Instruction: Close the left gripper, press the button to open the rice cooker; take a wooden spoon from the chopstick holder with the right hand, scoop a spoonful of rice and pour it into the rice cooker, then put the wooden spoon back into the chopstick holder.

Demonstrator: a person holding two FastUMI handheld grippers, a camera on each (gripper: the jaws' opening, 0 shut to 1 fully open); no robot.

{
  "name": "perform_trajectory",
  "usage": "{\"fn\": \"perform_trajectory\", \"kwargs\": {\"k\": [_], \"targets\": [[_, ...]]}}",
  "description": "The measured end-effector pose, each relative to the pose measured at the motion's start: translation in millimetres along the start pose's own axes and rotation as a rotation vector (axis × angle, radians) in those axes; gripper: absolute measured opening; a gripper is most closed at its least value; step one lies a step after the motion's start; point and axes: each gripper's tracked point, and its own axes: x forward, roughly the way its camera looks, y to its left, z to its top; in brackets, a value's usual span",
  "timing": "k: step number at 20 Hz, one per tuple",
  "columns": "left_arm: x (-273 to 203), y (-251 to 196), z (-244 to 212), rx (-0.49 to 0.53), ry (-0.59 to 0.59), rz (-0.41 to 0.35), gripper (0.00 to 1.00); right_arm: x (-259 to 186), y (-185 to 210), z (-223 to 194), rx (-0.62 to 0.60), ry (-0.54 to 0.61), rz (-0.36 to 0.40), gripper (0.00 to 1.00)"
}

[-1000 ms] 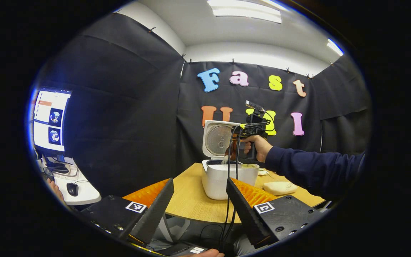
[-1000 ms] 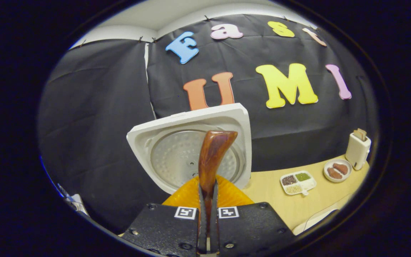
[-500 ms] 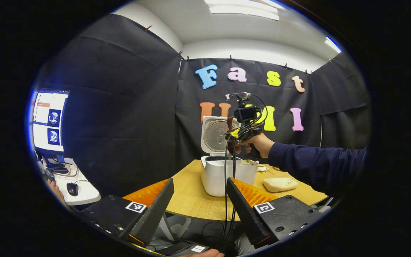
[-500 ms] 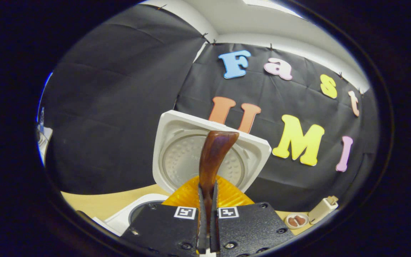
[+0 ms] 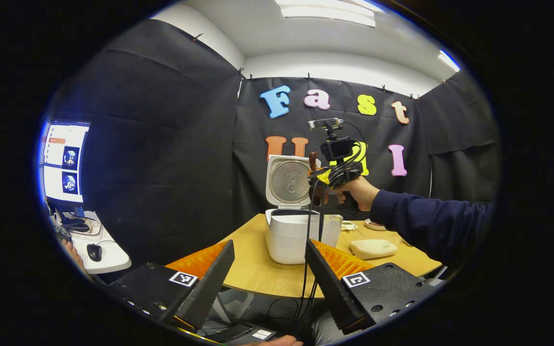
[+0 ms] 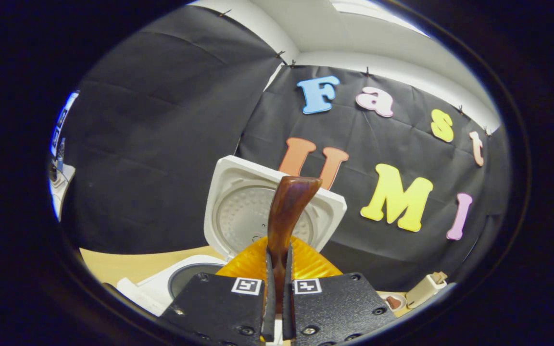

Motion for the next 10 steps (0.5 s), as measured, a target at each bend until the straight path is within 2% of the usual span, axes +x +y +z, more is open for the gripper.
{"fn": "perform_trajectory", "kwargs": {"k": [10], "targets": [[13,-23,3,0.037,0.002,0.011,0.94,-62,-107,-10,0.154,0.007,-0.065,0.12]]}}
